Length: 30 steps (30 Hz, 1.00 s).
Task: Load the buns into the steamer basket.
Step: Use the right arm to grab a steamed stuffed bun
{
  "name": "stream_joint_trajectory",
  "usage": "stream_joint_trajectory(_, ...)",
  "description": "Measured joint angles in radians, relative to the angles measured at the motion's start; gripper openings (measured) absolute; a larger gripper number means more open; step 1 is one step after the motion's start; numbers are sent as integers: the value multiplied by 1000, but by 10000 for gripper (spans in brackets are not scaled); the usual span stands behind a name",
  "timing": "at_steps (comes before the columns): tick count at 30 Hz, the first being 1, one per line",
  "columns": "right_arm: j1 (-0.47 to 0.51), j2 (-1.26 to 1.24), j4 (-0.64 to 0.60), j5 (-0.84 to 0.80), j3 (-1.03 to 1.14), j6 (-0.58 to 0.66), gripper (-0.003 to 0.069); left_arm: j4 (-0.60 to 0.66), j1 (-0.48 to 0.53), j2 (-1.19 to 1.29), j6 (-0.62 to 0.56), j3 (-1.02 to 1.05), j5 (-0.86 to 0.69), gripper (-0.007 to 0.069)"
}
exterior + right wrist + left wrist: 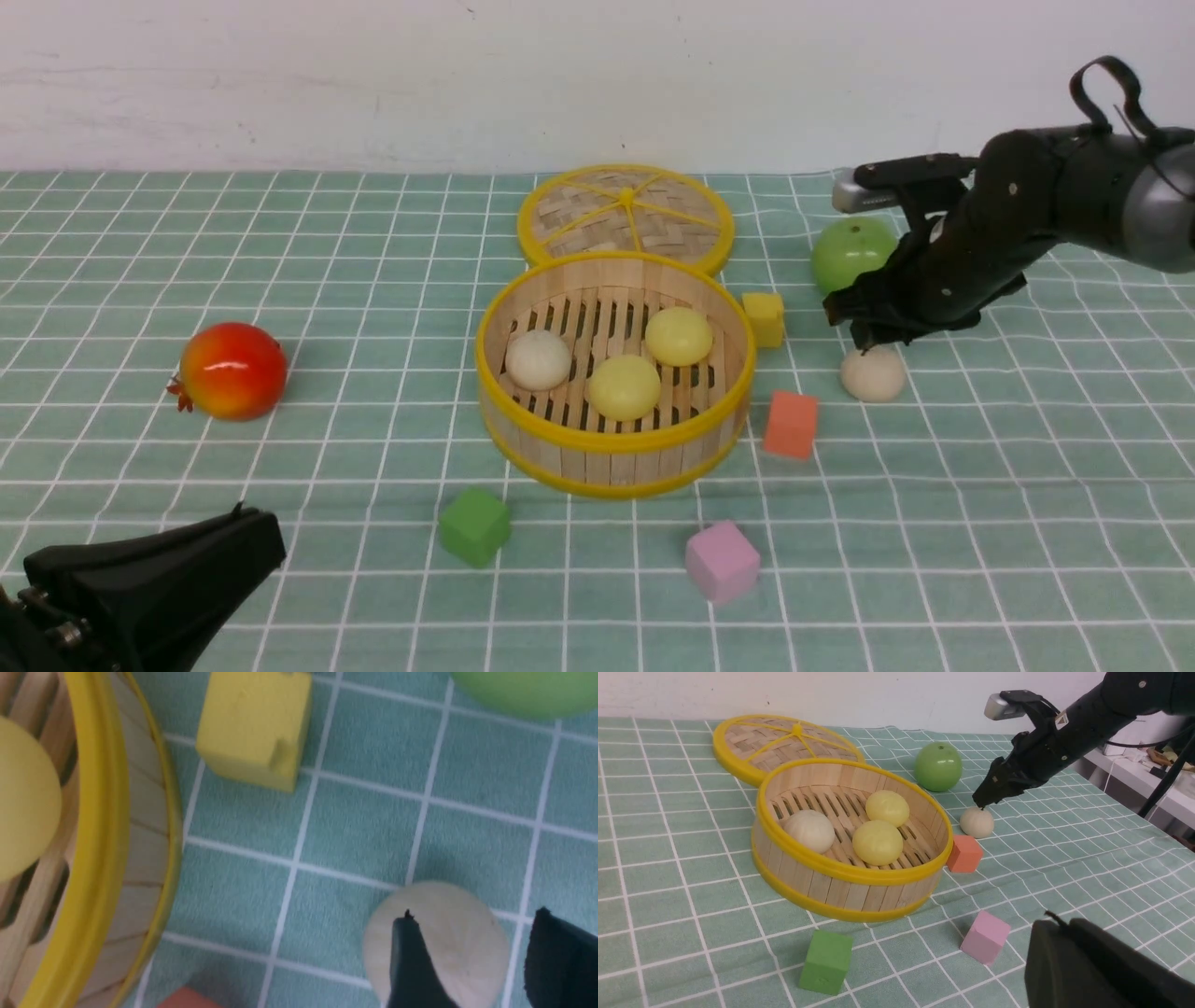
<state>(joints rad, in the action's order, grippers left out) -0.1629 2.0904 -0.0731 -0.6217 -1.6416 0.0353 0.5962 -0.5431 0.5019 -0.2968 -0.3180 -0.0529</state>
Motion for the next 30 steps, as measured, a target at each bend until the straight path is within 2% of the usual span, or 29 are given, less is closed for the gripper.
stream_joint_trajectory(7, 0, 33, 3, 23, 0, 0, 250, 0, 0, 0, 0, 0, -1, 27)
stream_joint_trajectory(17, 0, 45, 3, 20, 0, 0, 227, 0, 0, 0, 0, 0, -1, 32)
stream_joint_trajectory(20, 0, 45, 3, 20, 0, 0, 171, 0, 0, 0, 0, 0, -1, 31)
stream_joint_trajectory(24, 0, 36, 16, 10, 0, 14, 19, 0, 0, 0, 0, 0, -1, 36)
stream_joint_trajectory(30, -4, -29, 15, -24, 1, 44, 0, 0, 0, 0, 0, 0, -1, 39)
